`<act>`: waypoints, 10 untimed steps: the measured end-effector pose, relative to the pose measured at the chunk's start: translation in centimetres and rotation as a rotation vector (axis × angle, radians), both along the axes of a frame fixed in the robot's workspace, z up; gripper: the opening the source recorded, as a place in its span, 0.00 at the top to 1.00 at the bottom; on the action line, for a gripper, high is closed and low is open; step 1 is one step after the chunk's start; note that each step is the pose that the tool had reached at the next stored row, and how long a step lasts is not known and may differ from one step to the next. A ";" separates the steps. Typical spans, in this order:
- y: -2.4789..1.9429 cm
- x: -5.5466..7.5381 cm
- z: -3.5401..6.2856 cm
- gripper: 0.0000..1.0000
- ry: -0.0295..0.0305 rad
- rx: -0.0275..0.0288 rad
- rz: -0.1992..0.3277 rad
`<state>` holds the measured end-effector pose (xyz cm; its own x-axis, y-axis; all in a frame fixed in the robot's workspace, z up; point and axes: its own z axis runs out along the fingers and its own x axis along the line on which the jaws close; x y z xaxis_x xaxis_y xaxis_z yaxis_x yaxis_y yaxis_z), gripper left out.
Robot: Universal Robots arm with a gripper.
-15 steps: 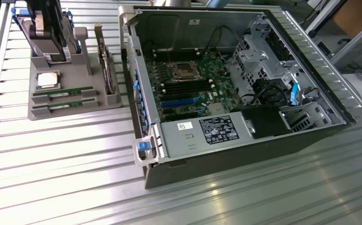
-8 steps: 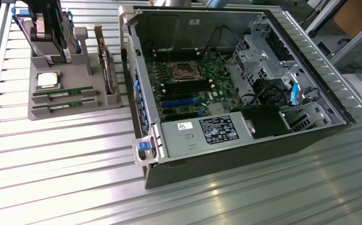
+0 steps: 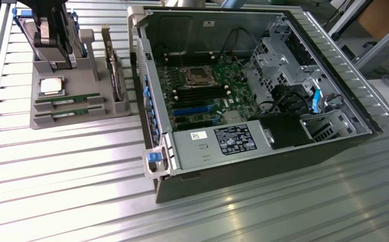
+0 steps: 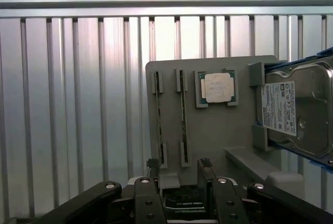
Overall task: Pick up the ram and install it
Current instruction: 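Pick up the ram and move it above insertion slot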
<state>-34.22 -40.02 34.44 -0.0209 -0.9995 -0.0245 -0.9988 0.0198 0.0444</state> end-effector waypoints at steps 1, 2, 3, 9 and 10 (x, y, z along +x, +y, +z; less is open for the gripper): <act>0.00 0.0 -0.04 0.58 0.0000 -0.0001 0.000; 0.00 0.0 -0.09 0.58 0.0000 0.0000 0.000; 0.00 0.0 -0.15 0.58 -0.0001 0.0000 0.000; -0.02 0.0 -0.55 0.58 0.0000 0.0000 0.000; -0.02 0.0 -0.63 0.58 0.0000 0.0000 0.000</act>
<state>-34.22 -40.03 33.80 -0.0209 -0.9995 -0.0245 -0.9988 0.0198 0.0444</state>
